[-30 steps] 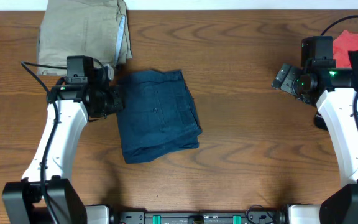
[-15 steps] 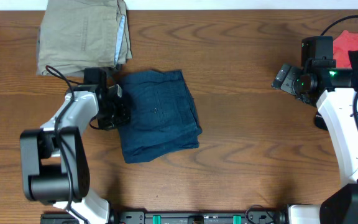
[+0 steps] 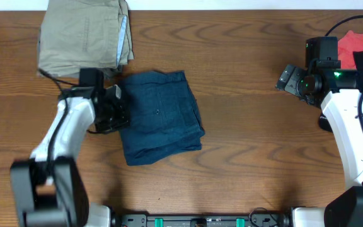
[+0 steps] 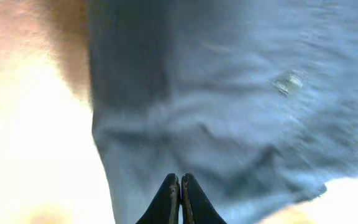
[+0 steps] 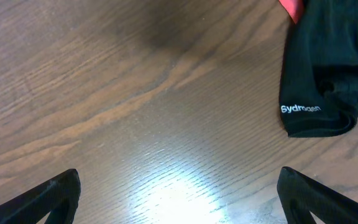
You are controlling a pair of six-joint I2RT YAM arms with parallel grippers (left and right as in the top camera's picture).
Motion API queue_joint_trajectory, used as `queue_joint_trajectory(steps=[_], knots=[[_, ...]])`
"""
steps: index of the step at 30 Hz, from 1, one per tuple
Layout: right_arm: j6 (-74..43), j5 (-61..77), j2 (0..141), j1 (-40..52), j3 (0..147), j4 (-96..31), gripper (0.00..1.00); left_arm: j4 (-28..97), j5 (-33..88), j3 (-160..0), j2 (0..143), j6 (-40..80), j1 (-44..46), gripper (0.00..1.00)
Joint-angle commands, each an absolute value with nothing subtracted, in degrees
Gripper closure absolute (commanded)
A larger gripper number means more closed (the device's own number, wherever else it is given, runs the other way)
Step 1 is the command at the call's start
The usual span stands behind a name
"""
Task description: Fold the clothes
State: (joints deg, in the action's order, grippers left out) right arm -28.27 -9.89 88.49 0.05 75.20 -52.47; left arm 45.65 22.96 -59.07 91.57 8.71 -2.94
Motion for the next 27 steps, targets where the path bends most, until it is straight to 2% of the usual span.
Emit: queue_joint_trajectory(steps=[1,8,16,21,27], knots=[[-28.7,-10.1,88.4,0.2,75.3,-52.4,0.01,48.5,23.1,-59.7,86.5,10.0,-2.7,0.94],[-28.7,-10.1,88.4,0.2,75.3,-52.4,0.01,50.5,23.0,-57.6,87.1,10.6,-0.4,0.94],[-28.7,-10.1,88.4,0.2,75.3,-52.4,0.01,44.3,22.8,-49.1,88.9,15.2,0.5,0.94],[-28.7,-10.1,88.4,0.2,75.3,-52.4,0.01,40.2,17.8,-45.3,89.3,19.0,0.4,0.94],[-28.7,-10.1,88.4,0.2,75.3,-52.4,0.01,40.5,18.8,-44.6,89.4,20.3,0.5,0.94]])
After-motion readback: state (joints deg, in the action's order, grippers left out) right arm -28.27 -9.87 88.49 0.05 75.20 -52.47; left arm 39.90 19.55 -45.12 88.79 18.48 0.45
